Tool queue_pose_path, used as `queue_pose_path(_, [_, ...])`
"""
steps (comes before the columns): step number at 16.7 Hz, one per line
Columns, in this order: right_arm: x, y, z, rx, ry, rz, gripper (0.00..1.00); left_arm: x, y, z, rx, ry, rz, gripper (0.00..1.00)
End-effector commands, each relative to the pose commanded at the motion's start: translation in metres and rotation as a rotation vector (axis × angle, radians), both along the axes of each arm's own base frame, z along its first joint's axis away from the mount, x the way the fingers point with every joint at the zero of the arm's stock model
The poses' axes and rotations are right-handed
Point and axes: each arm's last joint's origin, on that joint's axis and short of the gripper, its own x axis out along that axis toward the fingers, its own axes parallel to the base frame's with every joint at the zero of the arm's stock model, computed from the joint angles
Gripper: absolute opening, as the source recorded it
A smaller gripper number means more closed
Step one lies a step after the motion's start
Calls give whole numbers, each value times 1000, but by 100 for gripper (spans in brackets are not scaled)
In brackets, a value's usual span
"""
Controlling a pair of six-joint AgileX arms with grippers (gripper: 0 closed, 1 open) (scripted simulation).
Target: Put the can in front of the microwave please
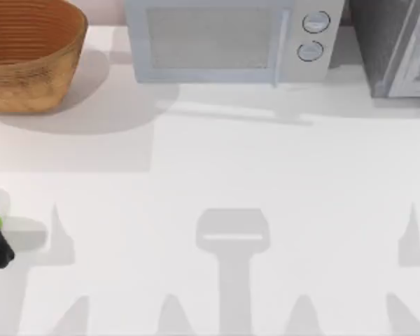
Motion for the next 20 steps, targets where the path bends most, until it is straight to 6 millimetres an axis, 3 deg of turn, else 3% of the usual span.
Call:
queue_pose_path(5, [0,0,0,0,0,0,100,1,0,10,43,58,1,100])
queue_pose_path(10, [0,0,0,0,0,0,100,16,4,51,215,338,-12,100])
queue_pose_path(15, [0,0,0,0,0,0,100,70,12,84,420,776,-121,100])
queue_pose_path(20, [0,0,0,0,0,0,100,144,25,81,564,1199,-343,100])
